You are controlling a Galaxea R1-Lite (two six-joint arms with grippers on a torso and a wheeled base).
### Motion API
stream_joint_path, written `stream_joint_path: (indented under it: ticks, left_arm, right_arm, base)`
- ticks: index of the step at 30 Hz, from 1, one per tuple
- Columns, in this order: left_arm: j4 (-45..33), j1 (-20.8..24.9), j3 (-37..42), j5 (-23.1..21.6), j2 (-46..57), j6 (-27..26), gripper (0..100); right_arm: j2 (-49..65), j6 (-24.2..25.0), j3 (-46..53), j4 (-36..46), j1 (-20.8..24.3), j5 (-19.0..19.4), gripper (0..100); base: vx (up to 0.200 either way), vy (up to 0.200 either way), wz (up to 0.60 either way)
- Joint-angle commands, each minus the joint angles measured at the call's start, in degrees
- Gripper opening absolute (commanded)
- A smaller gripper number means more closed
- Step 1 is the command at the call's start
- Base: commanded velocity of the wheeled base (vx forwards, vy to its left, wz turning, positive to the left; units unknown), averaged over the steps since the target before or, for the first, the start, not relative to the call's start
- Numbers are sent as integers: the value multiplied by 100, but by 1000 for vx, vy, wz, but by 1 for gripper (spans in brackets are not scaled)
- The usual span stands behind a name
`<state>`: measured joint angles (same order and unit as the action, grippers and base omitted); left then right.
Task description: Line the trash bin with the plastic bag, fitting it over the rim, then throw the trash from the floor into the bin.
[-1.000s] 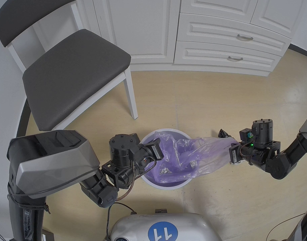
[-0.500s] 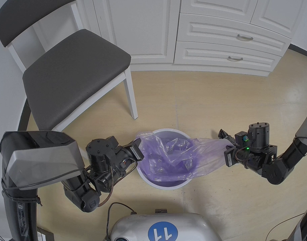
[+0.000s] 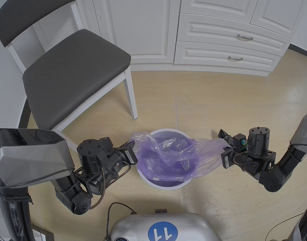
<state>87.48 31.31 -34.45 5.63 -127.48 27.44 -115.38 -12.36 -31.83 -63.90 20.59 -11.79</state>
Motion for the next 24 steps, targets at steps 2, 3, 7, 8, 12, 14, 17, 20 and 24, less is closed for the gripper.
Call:
stream_joint_path:
  ticks: [2, 3, 7, 8, 12, 14, 17, 20, 24]
  left_arm:
    - [6, -54, 114, 34, 100, -433, 0]
    - [-3, -46, 149, 43, 144, -520, 0]
    - [-3, -10, 272, 70, 206, -960, 0]
    - [-3, -10, 272, 70, 206, -960, 0]
    - [24, -2, 369, 228, 206, -1391, 0]
    - [24, 7, 360, 439, 214, -1505, 0]
    - [24, -2, 369, 483, 241, -1584, 0]
    - [24, -10, 378, 483, 267, -1584, 0]
    - [24, -63, 553, 474, 390, -1760, 0]
  right_arm:
    - [-37, 32, -7, 1, 24, 10, 0]
    - [-10, 67, -16, 18, 24, 10, 0]
    - [104, 164, 1, 80, 59, 10, 0]
    - [104, 164, 1, 80, 59, 10, 0]
    - [244, 243, -16, 308, 68, 177, 0]
    - [438, 507, -104, 677, 103, 353, 0]
    - [649, 779, -271, 1249, 121, 476, 0]
    - [693, 858, -324, 1398, 121, 520, 0]
    - [649, 1210, -631, 2049, 121, 889, 0]
  base:
    - [0, 0, 0]
    - [0, 0, 0]
    - [0, 0, 0]
    - [0, 0, 0]
    - [0, 0, 0]
    - [0, 0, 0]
    - [0, 0, 0]
    - [0, 0, 0]
    - [0, 0, 0]
